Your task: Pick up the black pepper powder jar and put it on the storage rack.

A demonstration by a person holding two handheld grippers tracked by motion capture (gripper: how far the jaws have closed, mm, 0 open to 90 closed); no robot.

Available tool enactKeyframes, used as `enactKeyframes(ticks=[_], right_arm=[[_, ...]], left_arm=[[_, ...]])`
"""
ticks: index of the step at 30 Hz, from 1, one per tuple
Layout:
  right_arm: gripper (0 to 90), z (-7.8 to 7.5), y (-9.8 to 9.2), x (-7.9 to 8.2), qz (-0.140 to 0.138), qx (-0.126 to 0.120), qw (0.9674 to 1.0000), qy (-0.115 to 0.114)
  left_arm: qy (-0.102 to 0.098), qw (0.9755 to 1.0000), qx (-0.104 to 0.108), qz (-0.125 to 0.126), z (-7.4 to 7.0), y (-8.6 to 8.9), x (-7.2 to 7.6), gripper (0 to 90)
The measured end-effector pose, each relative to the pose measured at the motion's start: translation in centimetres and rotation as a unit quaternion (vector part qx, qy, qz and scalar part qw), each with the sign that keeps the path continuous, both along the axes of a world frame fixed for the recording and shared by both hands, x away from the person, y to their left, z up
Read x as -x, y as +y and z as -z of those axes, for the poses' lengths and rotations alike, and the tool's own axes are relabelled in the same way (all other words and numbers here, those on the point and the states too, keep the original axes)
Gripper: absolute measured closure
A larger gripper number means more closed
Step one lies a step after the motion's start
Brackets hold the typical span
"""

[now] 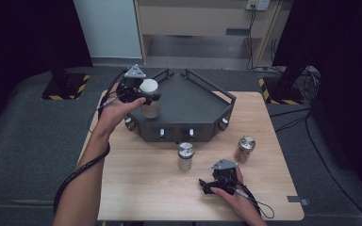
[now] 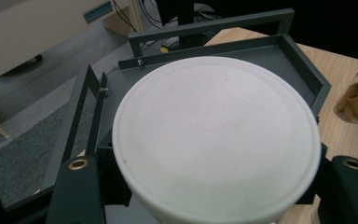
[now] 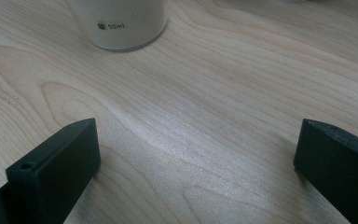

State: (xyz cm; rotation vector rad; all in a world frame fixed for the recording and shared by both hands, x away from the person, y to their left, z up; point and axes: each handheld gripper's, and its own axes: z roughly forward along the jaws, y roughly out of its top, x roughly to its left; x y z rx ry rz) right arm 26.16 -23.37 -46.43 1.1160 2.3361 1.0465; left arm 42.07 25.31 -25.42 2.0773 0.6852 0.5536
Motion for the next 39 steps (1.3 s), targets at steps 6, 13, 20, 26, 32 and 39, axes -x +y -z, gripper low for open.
enactKeyframes(ticks=[6, 13, 20, 26, 32, 39], right_arm=[[0.4, 0.0, 0.0, 0.0, -0.001, 0.001, 1.0, -0.001], [0.4, 0.0, 0.0, 0.0, -0.001, 0.001, 1.0, 0.0], [0.4, 0.0, 0.0, 0.0, -0.001, 0.001, 1.0, -0.001], [0.5, 0.0, -0.1, 0.0, -0.004, 0.001, 1.0, -0.001], [0.5, 0.0, -0.2, -0.1, -0.005, 0.001, 1.0, 0.0], [0.5, 0.0, -0.2, -0.1, -0.005, 0.002, 1.0, 0.0]], left_arm=[[0.006, 1.0, 0.005, -0.005, 0.9, -0.2, -0.6, 32.7], [0.009, 0.9999, 0.006, -0.004, 1.3, -0.6, -1.0, 32.6], [0.019, 0.9998, 0.004, -0.007, 1.7, -0.4, -1.4, 32.6], [0.024, 0.9993, 0.024, -0.014, 2.2, 0.1, -1.7, 32.6], [0.024, 0.9995, 0.018, -0.013, 2.1, -0.1, -1.7, 32.2], [0.018, 0.9997, 0.006, -0.016, 1.9, -0.5, -1.4, 29.9]])
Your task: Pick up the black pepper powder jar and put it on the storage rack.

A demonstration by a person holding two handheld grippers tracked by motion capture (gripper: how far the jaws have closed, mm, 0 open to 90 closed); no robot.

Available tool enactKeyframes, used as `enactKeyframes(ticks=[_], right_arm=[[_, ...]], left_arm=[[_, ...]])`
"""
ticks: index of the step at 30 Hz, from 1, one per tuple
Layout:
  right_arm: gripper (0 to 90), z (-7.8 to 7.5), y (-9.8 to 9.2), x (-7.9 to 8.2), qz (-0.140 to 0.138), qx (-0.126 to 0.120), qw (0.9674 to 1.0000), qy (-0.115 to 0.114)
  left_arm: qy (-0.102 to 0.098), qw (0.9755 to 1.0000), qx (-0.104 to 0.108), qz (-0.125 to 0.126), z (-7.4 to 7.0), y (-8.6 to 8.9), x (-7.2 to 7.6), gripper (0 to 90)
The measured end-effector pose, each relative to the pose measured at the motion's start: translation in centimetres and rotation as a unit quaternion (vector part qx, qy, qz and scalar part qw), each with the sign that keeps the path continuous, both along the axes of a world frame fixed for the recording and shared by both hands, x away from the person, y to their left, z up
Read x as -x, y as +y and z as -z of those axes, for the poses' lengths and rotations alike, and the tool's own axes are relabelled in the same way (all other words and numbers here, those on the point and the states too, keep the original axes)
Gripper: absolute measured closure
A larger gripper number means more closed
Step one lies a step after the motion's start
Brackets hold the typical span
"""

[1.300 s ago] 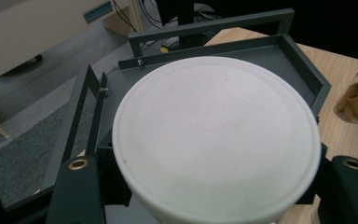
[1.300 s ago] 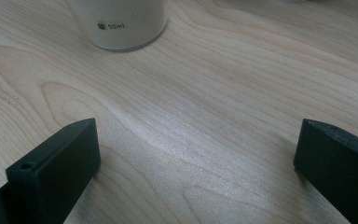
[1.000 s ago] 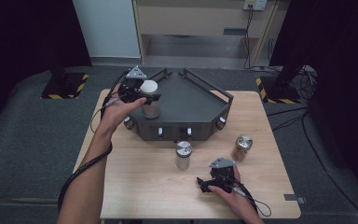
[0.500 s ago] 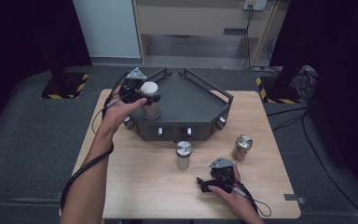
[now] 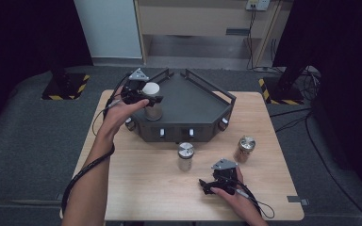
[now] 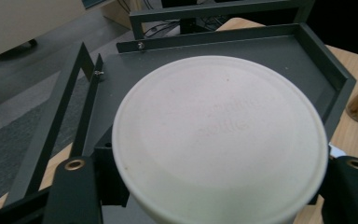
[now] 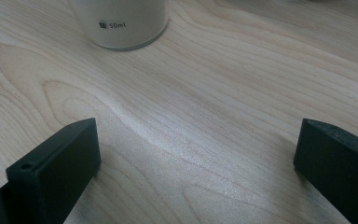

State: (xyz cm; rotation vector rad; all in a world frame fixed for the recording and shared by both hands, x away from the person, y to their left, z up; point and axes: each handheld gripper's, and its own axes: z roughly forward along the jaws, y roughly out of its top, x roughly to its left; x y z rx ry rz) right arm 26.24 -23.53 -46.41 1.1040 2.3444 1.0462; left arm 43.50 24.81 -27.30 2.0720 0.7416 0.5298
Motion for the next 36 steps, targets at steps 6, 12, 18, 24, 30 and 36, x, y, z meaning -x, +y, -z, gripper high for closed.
enactKeyframes(ticks=[6, 12, 18, 24, 30, 36], right_arm=[[0.5, 0.0, 0.0, 0.0, 0.0, 0.0, 1.0, 0.0], [0.5, 0.0, 0.0, 0.0, 0.0, 0.0, 1.0, 0.0], [0.5, 0.0, 0.0, 0.0, 0.0, 0.0, 1.0, 0.0], [0.5, 0.0, 0.0, 0.0, 0.0, 0.0, 1.0, 0.0], [0.5, 0.0, 0.0, 0.0, 0.0, 0.0, 1.0, 0.001], [0.5, 0.0, 0.0, 0.0, 0.0, 0.0, 1.0, 0.001]], left_arm=[[-0.017, 0.9995, -0.012, -0.024, -0.3, -0.6, 0.9, 5.7], [-0.032, 0.9986, -0.016, -0.039, -0.3, 0.4, 2.5, 2.7], [-0.032, 0.9986, -0.011, -0.041, -0.7, 1.3, 3.6, 2.7], [-0.036, 0.9981, -0.007, -0.05, -0.3, 2.1, 5.4, 2.5], [-0.034, 0.9969, -0.019, -0.068, 0.2, 2.8, 7.2, 2.5], [-0.034, 0.9962, -0.018, -0.078, 0.9, 4.0, 9.0, 2.4]])
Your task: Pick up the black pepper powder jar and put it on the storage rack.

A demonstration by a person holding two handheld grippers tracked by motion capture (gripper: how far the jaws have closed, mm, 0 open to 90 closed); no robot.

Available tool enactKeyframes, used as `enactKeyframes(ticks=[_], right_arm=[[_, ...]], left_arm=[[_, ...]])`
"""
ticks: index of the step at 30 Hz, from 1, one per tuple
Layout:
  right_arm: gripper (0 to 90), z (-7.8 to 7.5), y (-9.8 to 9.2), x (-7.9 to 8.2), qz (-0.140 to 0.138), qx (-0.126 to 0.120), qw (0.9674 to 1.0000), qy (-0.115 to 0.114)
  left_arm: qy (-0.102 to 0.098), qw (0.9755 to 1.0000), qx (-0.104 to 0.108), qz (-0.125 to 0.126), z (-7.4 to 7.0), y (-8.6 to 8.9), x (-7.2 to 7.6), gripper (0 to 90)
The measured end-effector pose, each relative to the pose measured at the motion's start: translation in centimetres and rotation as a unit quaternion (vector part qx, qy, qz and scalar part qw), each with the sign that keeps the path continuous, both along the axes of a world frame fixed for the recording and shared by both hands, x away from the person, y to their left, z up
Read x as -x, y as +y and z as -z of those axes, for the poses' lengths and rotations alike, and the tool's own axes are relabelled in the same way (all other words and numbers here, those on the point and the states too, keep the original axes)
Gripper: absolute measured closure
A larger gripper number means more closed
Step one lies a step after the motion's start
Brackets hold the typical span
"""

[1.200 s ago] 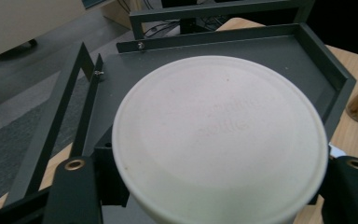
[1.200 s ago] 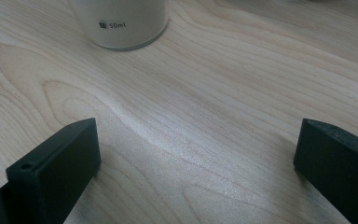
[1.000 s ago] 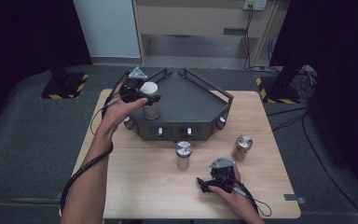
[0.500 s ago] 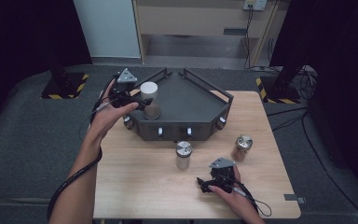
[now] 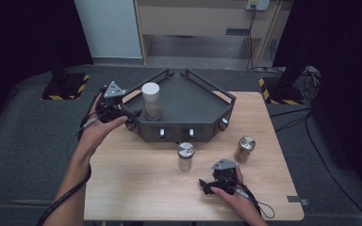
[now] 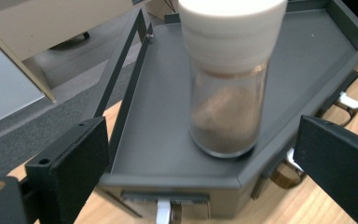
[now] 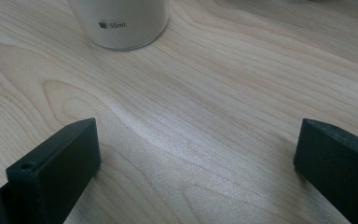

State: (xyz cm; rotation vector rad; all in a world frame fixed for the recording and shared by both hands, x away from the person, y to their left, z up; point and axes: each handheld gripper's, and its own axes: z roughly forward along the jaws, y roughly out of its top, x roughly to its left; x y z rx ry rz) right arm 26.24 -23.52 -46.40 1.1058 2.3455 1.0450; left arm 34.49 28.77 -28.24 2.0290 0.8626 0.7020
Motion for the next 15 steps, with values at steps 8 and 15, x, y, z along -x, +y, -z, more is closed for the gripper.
enactKeyframes(ticks=[8, 15], right_arm=[[0.5, 0.0, 0.0, 0.0, 0.0, 0.0, 1.0, 0.0], [0.5, 0.0, 0.0, 0.0, 0.0, 0.0, 1.0, 0.0]], left_arm=[[0.008, 0.9999, -0.004, -0.011, 1.2, 0.2, 2.2, 2.3], [0.026, 0.9996, -0.009, -0.012, 3.0, 0.4, 3.9, 2.4]])
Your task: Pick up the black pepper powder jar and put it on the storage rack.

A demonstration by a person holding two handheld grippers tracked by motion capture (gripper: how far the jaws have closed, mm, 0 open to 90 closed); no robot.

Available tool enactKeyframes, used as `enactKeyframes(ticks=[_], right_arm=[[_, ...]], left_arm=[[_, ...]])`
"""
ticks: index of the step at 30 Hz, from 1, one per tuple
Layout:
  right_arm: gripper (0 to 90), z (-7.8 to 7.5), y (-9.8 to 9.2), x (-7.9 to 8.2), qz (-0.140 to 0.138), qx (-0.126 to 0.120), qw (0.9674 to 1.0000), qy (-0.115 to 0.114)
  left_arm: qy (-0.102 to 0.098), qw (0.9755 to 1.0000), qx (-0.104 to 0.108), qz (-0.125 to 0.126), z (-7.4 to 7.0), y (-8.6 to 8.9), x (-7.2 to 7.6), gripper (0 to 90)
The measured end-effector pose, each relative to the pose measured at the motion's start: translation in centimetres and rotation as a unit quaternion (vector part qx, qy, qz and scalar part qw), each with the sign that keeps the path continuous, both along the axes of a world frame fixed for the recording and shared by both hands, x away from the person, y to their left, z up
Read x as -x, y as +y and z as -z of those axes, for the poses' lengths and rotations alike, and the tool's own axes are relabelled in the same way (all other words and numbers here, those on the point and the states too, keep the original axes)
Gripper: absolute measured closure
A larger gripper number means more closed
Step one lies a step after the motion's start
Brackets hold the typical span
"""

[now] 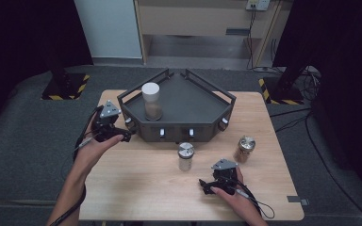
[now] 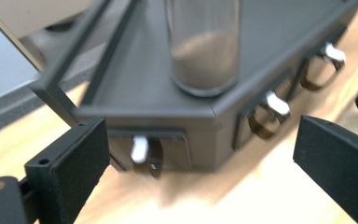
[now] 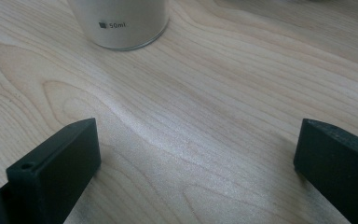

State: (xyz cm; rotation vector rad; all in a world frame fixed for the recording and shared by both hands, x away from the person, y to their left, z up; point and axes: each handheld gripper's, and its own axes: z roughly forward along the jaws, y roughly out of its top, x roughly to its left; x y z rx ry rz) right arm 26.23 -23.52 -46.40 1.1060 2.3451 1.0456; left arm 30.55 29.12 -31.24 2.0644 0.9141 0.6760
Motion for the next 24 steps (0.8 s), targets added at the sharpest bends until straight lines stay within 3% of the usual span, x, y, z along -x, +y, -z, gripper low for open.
enactKeyframes(ticks=[3, 10, 16, 24], right_arm=[[0.5, 0.0, 0.0, 0.0, 0.0, 0.0, 1.0, 0.0], [0.5, 0.0, 0.0, 0.0, 0.0, 0.0, 1.0, 0.0], [0.5, 0.0, 0.0, 0.0, 0.0, 0.0, 1.0, 0.0], [0.5, 0.0, 0.0, 0.0, 0.0, 0.0, 1.0, 0.0]], left_arm=[[0.005, 1.0, -0.007, -0.003, 0.7, 0.0, 0.8, 2.3], [0.017, 0.9998, 0.011, -0.008, 2.4, 0.3, 2.1, 2.5], [0.025, 0.9996, 0.011, -0.009, 3.7, -0.2, 2.6, 2.9], [0.04, 0.9991, -0.016, 0.006, 4.9, -1.7, 2.8, 4.0]])
